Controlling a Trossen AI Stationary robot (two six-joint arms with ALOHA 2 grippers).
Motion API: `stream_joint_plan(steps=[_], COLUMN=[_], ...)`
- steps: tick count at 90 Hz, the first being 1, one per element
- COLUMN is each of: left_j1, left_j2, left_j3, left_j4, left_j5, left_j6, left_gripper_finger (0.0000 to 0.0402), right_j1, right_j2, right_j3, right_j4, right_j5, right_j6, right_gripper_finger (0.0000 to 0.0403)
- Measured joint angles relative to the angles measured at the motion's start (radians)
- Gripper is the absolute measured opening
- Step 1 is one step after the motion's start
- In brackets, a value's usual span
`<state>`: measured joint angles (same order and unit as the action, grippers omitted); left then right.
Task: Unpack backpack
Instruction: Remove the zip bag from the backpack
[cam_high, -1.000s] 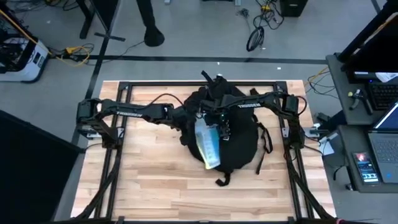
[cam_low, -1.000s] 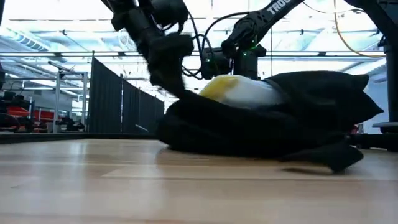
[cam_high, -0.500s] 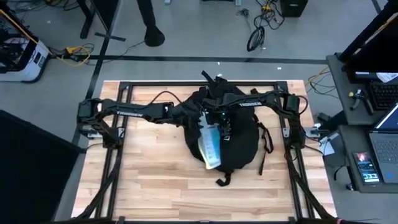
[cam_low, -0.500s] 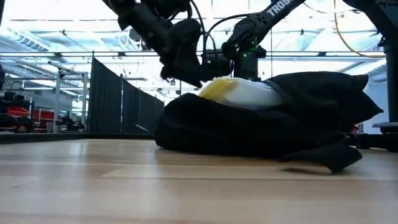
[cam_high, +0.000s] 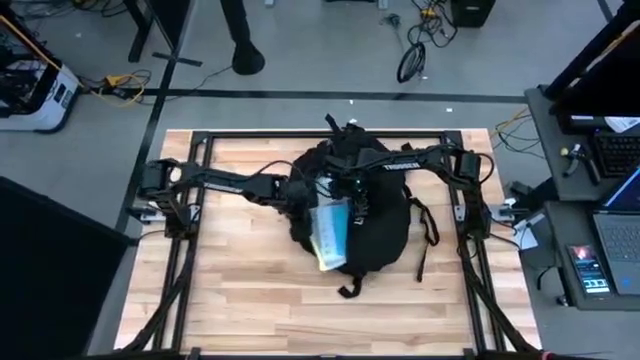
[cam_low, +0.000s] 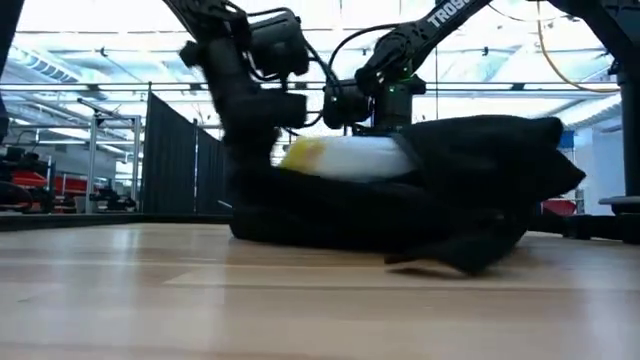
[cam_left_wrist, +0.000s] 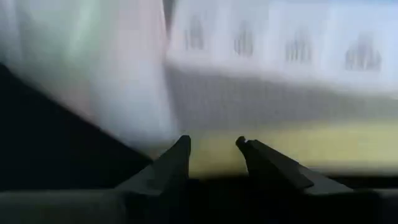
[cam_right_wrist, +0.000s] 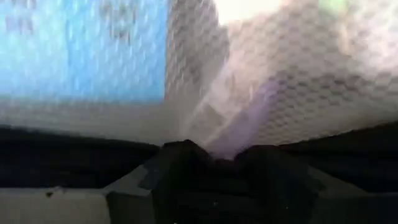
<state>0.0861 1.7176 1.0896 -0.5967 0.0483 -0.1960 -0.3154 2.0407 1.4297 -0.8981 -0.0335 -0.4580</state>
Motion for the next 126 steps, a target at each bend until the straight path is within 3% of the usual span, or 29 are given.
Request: stream_joint_plan(steps=[22,43,63,89,110,126], left_j1=[-0.045,-0.042,-0.03,-0.031,-0.03,-0.031], left_j2=[-0.034,-0.013,0.02,-0.016,-0.05,-0.126], left_j3=[-0.014,-0.162,-0.161,-0.014,0.09,0.134], left_j4=[-0.09,0.365,0.523,0.492,0.323,0.313], left_j5=[-0.006,-0.062,-0.103,-0.109,-0.173,-0.189], left_j6=[-0.028,-0.071,-0.113,-0.005,0.03,0.085], left_gripper_finger=[0.0143,0.0143,0.0143,0.0143,0.0143,0.0143], right_j1=[-0.011,0.007,0.052,0.102,0.105,0.11], right_j2=[0.001,0.004,0.001,-0.022,-0.065,-0.137], right_j3=[-0.002,-0.019,-0.028,0.029,0.144,0.224], right_j4=[-0.058,-0.019,0.088,0.137,0.024,-0.019], right_j5=[0.021,0.023,0.028,0.007,0.002,0.012], right_j6=[-0.001,0.03,0.078,0.118,0.18,0.201], right_gripper_finger=[0.0176,0.0176,0.0176,0.0176,0.0176,0.0176])
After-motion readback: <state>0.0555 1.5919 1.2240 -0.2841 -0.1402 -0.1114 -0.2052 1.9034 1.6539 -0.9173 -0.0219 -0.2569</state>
